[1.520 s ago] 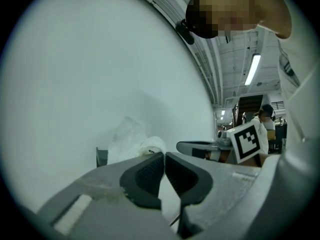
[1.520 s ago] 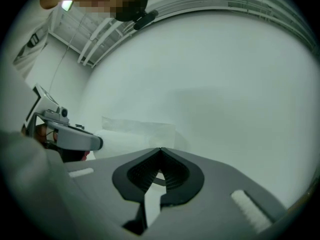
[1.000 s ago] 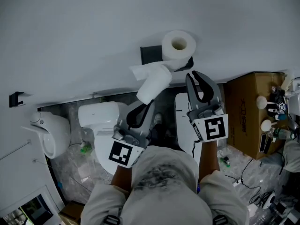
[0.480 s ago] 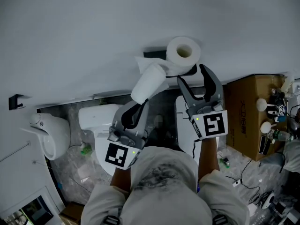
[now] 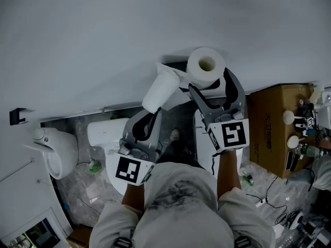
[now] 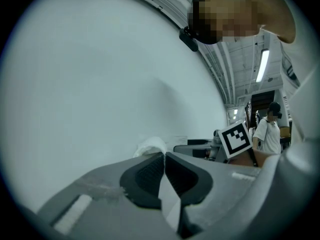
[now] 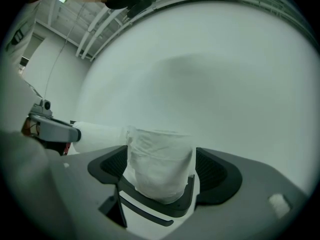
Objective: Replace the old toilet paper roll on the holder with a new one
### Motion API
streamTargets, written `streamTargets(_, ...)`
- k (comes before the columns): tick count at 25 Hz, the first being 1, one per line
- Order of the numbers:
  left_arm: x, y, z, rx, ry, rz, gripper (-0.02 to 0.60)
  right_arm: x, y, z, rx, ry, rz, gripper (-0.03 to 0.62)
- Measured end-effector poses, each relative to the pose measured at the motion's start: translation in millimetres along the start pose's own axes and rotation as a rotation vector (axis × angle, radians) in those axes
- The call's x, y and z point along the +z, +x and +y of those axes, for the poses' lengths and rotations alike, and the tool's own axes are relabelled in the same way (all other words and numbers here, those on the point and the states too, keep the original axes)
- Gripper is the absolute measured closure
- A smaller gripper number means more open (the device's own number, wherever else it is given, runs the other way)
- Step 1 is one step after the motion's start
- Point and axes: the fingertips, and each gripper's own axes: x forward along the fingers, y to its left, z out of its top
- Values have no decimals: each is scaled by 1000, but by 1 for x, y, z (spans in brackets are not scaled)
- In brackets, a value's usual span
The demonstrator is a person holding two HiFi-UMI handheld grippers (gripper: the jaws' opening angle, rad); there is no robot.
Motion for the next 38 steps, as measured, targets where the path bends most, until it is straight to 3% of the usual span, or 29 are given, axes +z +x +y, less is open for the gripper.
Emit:
streamTargets(16,3,14,13,-23,-3,-2,568,-7,31,-3,-100,19,66,120)
streamTargets(18,3,15,13,-29,-5,-2,568,-8,31,-4,-115,15,69,126)
streamTargets(20,2,16,13,-34,-7,-1,568,-7,30,-6,-124,17,62,181)
streamTargets(26,4,18,9,-53,-14,-5,568,-5,26,-7,-119,7,52,191)
streamTargets(38,9,25,-6,-122,-14,-20,568,7,-10,-39,-228,7,15,194)
